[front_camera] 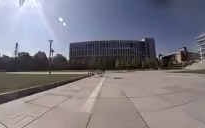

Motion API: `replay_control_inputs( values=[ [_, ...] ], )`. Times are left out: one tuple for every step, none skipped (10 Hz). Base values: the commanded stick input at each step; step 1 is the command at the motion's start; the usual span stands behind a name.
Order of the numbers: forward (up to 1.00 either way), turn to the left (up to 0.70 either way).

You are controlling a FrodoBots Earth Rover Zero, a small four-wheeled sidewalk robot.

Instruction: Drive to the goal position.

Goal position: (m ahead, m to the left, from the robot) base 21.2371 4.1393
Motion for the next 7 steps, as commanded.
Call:
replay_control_inputs(
  values=[
    [0.06, 0.0],
    [0.06, 0.0],
    [0.06, 0.0],
    [0.06, 0.0],
    [0.06, 0.0],
    [0.06, 0.0],
    [0.06, 0.0]
  ],
)
